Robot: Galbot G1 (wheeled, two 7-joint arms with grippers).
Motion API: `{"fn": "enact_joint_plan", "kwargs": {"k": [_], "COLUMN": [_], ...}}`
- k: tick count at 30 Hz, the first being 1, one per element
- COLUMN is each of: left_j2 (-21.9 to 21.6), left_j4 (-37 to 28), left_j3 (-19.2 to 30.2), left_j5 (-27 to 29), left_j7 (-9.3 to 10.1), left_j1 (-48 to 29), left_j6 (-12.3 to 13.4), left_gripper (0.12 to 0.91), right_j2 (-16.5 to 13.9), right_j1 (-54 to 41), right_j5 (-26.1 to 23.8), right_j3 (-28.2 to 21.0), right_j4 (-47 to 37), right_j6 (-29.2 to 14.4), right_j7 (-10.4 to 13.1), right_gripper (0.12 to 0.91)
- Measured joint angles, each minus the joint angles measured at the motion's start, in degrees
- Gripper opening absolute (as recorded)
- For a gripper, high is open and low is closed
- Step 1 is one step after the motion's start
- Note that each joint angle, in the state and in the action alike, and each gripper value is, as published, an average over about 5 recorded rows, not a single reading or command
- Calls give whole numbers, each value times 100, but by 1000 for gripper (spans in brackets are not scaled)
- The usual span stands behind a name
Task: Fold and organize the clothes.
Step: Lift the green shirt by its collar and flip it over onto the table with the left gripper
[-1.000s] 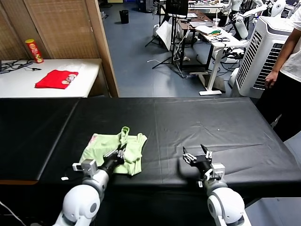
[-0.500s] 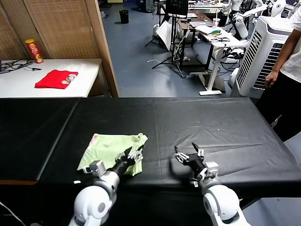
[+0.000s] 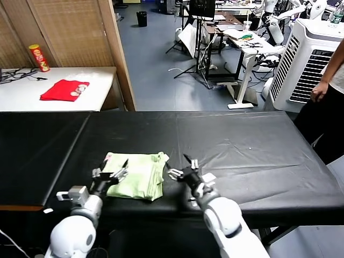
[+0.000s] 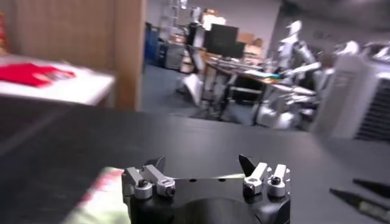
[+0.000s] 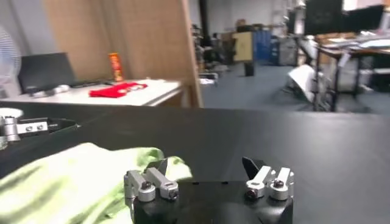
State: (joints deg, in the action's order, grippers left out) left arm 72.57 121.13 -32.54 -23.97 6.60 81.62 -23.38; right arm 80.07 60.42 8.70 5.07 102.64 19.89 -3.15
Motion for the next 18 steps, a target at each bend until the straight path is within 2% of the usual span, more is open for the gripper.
{"fn": "enact_joint_plan", "kwargs": {"k": [6, 12, 18], "left_j2": [7, -3, -55], "left_j4": [-137, -260, -418], "left_j3": [-136, -200, -313], "left_j5": [86, 67, -162], "left_j7": [6, -19, -158], "left_j1": [67, 51, -26], "left_j6": [101, 154, 242], "left_gripper": [798, 798, 798], "right_j2": [241, 416, 479], "right_j1": [-366, -455, -381], "right_j5": [-629, -1187, -1215], "right_j3": [-193, -174, -74], "right_j4": [-675, -1067, -1061], "right_j6": [-118, -259, -300], "right_j7": [103, 215, 252], "right_gripper": [798, 798, 798]}}
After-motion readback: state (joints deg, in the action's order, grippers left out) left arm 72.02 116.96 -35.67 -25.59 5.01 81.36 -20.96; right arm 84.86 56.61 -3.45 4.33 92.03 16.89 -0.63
